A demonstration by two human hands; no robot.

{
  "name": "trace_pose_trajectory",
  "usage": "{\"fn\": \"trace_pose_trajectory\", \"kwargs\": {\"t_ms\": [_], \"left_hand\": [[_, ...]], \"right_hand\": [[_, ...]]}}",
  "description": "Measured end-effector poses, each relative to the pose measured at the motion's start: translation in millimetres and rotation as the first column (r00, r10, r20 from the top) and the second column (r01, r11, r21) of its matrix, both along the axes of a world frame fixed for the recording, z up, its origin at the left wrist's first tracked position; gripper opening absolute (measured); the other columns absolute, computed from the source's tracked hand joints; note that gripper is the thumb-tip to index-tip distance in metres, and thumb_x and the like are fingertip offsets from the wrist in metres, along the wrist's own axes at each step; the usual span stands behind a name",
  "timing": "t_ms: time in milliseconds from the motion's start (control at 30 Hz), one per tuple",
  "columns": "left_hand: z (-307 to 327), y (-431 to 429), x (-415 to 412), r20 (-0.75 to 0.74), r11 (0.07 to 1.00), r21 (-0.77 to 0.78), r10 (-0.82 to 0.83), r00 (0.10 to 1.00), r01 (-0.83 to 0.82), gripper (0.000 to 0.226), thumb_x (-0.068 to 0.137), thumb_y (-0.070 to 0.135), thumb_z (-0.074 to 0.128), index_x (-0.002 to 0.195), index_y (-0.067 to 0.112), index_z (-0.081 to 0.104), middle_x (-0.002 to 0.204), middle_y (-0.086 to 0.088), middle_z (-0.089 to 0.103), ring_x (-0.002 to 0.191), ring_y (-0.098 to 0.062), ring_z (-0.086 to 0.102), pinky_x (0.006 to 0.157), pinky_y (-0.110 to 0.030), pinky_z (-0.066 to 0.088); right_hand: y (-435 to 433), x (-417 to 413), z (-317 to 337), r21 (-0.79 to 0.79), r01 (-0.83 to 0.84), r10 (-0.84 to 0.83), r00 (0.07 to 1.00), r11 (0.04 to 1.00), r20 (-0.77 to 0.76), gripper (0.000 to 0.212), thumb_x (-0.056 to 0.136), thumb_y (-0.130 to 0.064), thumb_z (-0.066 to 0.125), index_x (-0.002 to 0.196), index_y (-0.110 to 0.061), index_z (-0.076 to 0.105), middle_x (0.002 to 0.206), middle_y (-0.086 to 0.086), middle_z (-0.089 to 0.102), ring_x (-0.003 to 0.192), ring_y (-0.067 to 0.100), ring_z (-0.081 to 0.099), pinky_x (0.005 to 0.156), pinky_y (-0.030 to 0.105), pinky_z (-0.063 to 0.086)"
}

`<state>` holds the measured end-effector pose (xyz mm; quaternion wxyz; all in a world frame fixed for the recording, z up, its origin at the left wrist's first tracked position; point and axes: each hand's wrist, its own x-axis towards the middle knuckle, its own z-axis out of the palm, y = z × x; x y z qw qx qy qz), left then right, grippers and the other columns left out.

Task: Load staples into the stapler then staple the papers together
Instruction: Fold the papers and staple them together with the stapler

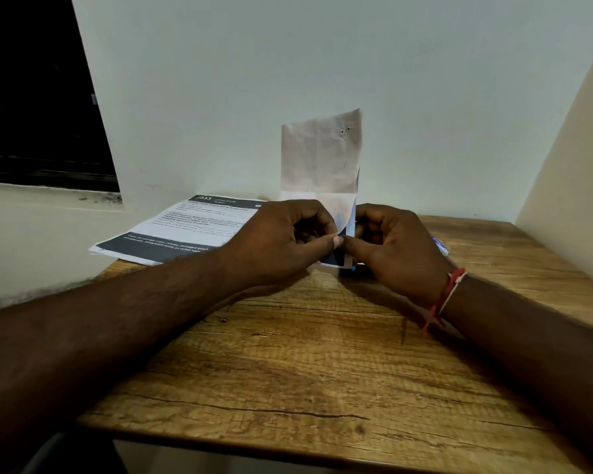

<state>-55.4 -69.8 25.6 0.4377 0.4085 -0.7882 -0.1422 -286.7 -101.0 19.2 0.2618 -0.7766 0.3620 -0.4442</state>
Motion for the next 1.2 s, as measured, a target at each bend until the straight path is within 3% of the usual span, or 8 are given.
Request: {"fn": "trace_pose_trajectory", "kwargs": {"t_ms": [267,500,833,967,1200], "left_hand": [[1.8,1.1,0.4,0.022,1.000,-0.006,-0.003,1.000,0.003,0.008,0.101,0.022,0.084,0.095,0.019,0.079,0.084,0.007,0.080,0.076,-0.003,0.073,0.074,-0.019,0.058],[2.7,1.5,0.1,0.025,1.000,-0.001,0.005,1.000,-0.005,0.008,0.101,0.022,0.084,0.096,0.018,0.080,0.086,0.005,0.080,0.080,-0.012,0.076,0.075,-0.025,0.059],[1.6,1.2,-0.7,0.018,1.000,0.007,0.024,1.000,-0.024,0.008,0.100,0.026,0.085,0.098,0.021,0.079,0.089,0.006,0.081,0.082,-0.013,0.077,0.077,-0.031,0.062],[0.1,-0.3,-1.4,-0.018,0.999,0.018,0.034,0.999,-0.034,0.013,0.096,0.027,0.090,0.100,0.021,0.079,0.094,0.004,0.083,0.082,-0.013,0.079,0.074,-0.024,0.061],[1.3,-2.2,-1.7,-0.012,0.999,-0.006,0.037,0.999,-0.037,0.008,0.098,0.028,0.088,0.098,0.024,0.080,0.090,0.008,0.082,0.079,-0.007,0.078,0.072,-0.017,0.057]], "right_hand": [[2.2,0.0,1.8,-0.001,-0.021,0.021,1.000,1.000,0.020,0.033,0.097,-0.017,0.084,0.125,-0.033,0.081,0.102,0.006,0.084,0.097,0.030,0.083,0.088,0.055,0.068],[6.4,1.6,4.7,0.023,-0.027,0.026,0.999,0.999,0.048,0.032,0.096,-0.015,0.085,0.124,-0.030,0.081,0.098,0.015,0.082,0.092,0.038,0.081,0.085,0.059,0.068],[6.0,2.0,4.2,0.012,0.001,-0.001,1.000,1.000,0.024,0.026,0.097,-0.017,0.084,0.120,-0.030,0.082,0.092,0.009,0.083,0.086,0.032,0.082,0.083,0.060,0.068],[3.3,1.5,2.5,0.015,0.008,-0.008,0.999,1.000,0.038,0.022,0.095,-0.020,0.084,0.112,-0.034,0.084,0.090,0.009,0.083,0.087,0.040,0.081,0.081,0.064,0.066],[6.2,3.2,4.8,0.017,0.050,-0.050,0.998,0.999,0.031,0.012,0.095,-0.019,0.086,0.099,-0.030,0.085,0.089,0.006,0.084,0.086,0.034,0.081,0.083,0.063,0.066]]}}
